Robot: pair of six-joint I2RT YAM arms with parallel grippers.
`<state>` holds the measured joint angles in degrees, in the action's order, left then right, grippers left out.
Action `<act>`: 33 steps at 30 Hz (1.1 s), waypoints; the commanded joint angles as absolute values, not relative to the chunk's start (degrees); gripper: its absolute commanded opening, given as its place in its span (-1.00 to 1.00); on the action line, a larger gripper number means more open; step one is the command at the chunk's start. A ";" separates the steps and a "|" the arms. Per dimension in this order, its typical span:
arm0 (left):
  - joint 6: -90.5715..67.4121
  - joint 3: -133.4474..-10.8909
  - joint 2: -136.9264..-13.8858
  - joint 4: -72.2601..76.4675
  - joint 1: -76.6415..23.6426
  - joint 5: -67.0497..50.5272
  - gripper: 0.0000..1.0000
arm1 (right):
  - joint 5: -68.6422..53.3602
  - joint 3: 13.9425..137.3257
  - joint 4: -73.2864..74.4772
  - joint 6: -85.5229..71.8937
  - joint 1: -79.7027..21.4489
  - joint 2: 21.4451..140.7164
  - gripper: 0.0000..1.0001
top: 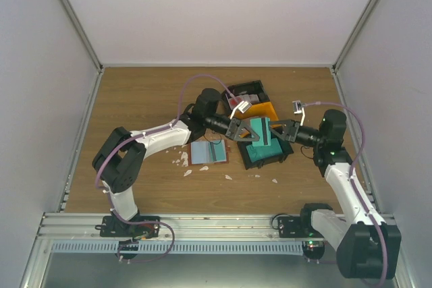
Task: Put the credit cards into the card holder
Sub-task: Pick up the credit card from the storage box.
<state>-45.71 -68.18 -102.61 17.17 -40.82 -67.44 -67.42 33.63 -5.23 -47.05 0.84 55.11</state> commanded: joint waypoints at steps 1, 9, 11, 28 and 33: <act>-48.43 -68.30 -102.77 21.65 -39.21 -66.28 -0.78 | -63.39 34.79 -8.55 -54.84 0.88 54.87 -0.99; -50.60 -65.34 -103.12 24.29 -37.50 -67.12 -0.77 | -62.34 34.98 -9.53 -59.48 3.36 56.57 -0.99; -50.51 -64.86 -103.10 24.34 -37.23 -67.13 -0.82 | -61.87 34.98 -8.83 -59.08 4.16 56.76 -0.99; -36.07 -54.21 -92.81 4.43 -33.83 -51.02 -1.00 | -32.60 44.10 27.57 -24.68 -7.28 65.11 -0.99; -34.36 -52.81 -90.58 1.12 -33.03 -47.56 -1.00 | -21.18 45.63 30.93 -24.15 -14.70 70.44 -0.99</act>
<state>-38.02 -54.43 -93.06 4.82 -33.82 -52.40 -34.13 43.27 24.62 -28.01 -10.61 67.29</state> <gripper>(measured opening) 0.025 0.016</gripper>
